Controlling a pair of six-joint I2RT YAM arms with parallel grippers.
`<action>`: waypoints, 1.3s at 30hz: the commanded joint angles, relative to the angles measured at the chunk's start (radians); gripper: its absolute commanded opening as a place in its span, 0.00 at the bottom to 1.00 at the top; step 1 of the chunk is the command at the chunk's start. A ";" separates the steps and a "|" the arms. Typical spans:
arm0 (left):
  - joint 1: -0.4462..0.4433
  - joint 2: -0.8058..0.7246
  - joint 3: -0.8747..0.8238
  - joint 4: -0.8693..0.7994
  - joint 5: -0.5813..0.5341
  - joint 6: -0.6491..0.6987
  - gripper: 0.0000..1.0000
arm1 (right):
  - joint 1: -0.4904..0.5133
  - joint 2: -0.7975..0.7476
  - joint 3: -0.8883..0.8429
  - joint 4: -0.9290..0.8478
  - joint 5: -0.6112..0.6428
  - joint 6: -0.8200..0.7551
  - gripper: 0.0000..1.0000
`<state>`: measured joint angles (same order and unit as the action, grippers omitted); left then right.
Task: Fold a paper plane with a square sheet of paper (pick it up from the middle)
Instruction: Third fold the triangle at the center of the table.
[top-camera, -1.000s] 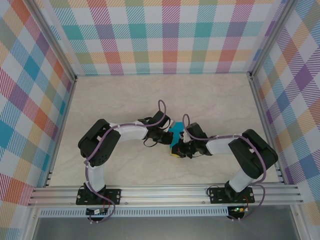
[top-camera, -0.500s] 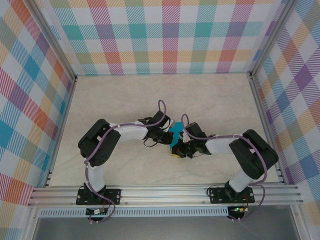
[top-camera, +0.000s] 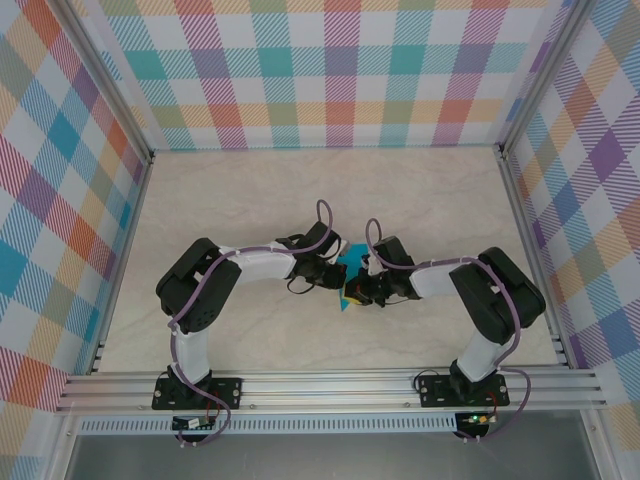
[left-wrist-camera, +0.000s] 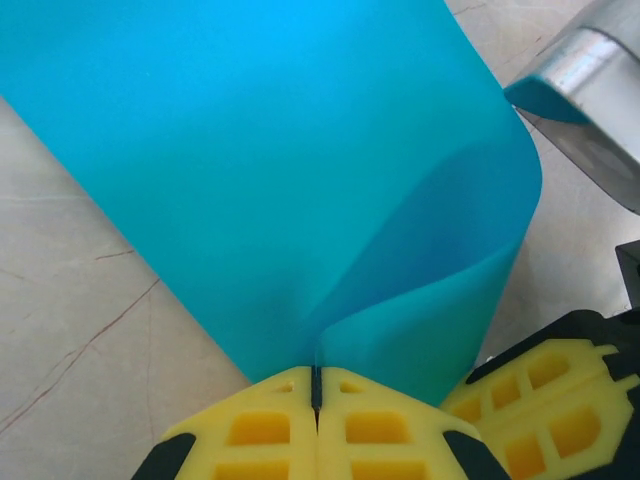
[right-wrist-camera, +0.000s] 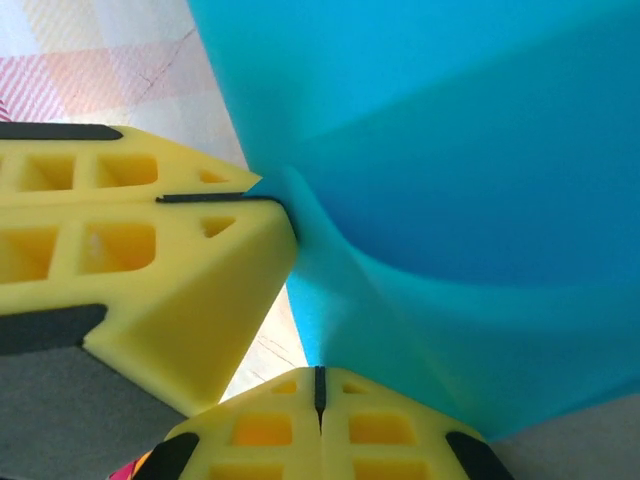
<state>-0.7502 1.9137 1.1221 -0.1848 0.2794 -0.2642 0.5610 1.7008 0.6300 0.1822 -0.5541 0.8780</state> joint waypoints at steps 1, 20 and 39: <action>0.004 0.037 -0.019 -0.063 -0.031 0.019 0.00 | 0.004 0.021 -0.010 0.006 0.014 -0.008 0.00; 0.005 0.044 -0.007 -0.081 -0.029 0.024 0.00 | -0.094 -0.016 0.031 -0.044 -0.024 -0.066 0.00; 0.004 0.047 -0.004 -0.084 -0.037 0.028 0.00 | -0.175 -0.030 0.072 -0.103 -0.053 -0.126 0.00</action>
<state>-0.7502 1.9141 1.1240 -0.1890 0.2790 -0.2600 0.3969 1.6638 0.6708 0.1028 -0.5850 0.7948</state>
